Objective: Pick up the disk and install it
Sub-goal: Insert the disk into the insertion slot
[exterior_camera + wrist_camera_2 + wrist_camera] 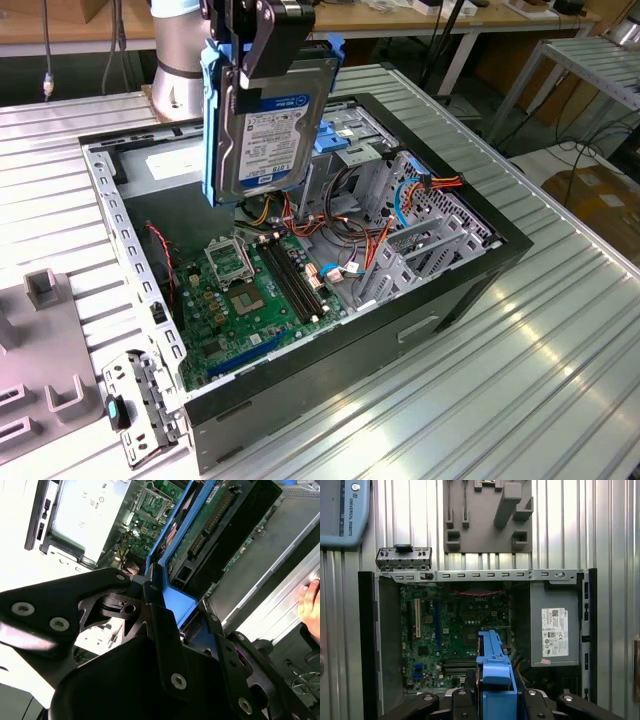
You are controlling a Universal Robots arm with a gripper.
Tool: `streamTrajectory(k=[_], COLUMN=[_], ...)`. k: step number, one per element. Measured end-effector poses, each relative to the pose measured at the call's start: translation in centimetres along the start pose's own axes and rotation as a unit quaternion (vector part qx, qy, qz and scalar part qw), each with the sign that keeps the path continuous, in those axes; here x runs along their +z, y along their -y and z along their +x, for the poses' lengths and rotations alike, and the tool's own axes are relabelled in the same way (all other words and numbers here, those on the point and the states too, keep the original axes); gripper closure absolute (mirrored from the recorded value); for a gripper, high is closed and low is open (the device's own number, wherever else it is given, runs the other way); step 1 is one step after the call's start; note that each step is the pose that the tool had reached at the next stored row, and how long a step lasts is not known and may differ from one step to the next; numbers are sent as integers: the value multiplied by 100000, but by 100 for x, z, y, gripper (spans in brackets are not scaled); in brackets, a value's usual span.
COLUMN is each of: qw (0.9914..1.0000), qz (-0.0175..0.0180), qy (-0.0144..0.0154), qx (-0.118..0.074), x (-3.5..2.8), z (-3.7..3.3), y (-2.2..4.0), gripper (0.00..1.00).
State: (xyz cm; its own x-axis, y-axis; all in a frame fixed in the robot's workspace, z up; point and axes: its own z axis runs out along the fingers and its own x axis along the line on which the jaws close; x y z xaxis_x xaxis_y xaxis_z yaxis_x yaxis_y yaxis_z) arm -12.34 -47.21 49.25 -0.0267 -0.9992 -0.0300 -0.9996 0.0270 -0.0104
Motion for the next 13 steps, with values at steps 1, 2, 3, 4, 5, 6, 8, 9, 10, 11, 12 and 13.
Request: streamTrajectory(k=[1,2,3,4,5,6,8,9,10,11,12,13], qw=[100000,100000,100000,100000,100000,100000,100000,100000,100000,100000,100000,100000], qz=[0,0,1,1,3,3,1,0,1,3,6,5], qy=[-2,-1,1,2,0,-5,-23,-45,-70,-81,-94,-100], qx=[0,1,1,1,4,1,1,1,3,3,6,7], x=[0,0,0,-1,-1,-1,-2,-2,-3,-2,-2,-2], z=[28,44,60,74,87,98,120,129,142,150,152,152], y=[1,1,2,2,2,3,4,4,5,5,5,5], gripper=[63,63,63,63,63,63,63,63,63,63,63,63])
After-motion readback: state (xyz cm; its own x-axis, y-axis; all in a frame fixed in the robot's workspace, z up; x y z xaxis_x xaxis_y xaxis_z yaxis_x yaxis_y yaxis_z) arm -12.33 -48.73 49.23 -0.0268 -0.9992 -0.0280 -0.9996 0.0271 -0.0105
